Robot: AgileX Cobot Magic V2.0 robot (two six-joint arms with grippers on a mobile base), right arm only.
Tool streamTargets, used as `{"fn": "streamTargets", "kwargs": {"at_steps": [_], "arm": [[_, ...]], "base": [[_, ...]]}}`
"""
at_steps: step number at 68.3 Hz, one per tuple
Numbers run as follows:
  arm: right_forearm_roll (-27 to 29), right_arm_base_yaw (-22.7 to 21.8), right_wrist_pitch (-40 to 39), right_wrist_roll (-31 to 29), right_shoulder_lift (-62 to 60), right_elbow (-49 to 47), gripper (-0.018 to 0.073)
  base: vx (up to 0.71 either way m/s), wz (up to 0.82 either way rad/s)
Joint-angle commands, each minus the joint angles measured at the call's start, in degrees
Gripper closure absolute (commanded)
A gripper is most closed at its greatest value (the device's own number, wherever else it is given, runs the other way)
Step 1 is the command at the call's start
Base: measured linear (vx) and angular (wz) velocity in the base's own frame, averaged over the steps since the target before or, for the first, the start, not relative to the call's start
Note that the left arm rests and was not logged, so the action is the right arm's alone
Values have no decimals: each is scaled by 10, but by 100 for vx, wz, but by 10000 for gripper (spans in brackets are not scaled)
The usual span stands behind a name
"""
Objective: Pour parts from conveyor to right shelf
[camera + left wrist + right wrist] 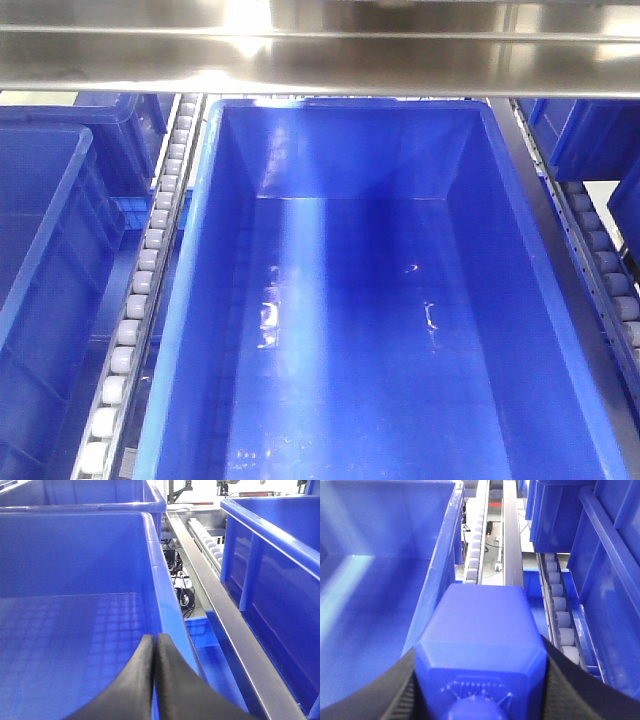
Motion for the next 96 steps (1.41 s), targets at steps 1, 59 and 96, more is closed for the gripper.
{"fn": "streamTargets", "kwargs": {"at_steps": [1, 59, 96], "arm": [[1, 2, -77, -1, 14, -16, 565], [-19, 215, -19, 9, 402, -272, 565], [-87, 355, 166, 55, 774, -528, 565]], "base": [[0, 0], [0, 0], [0, 0]]}}
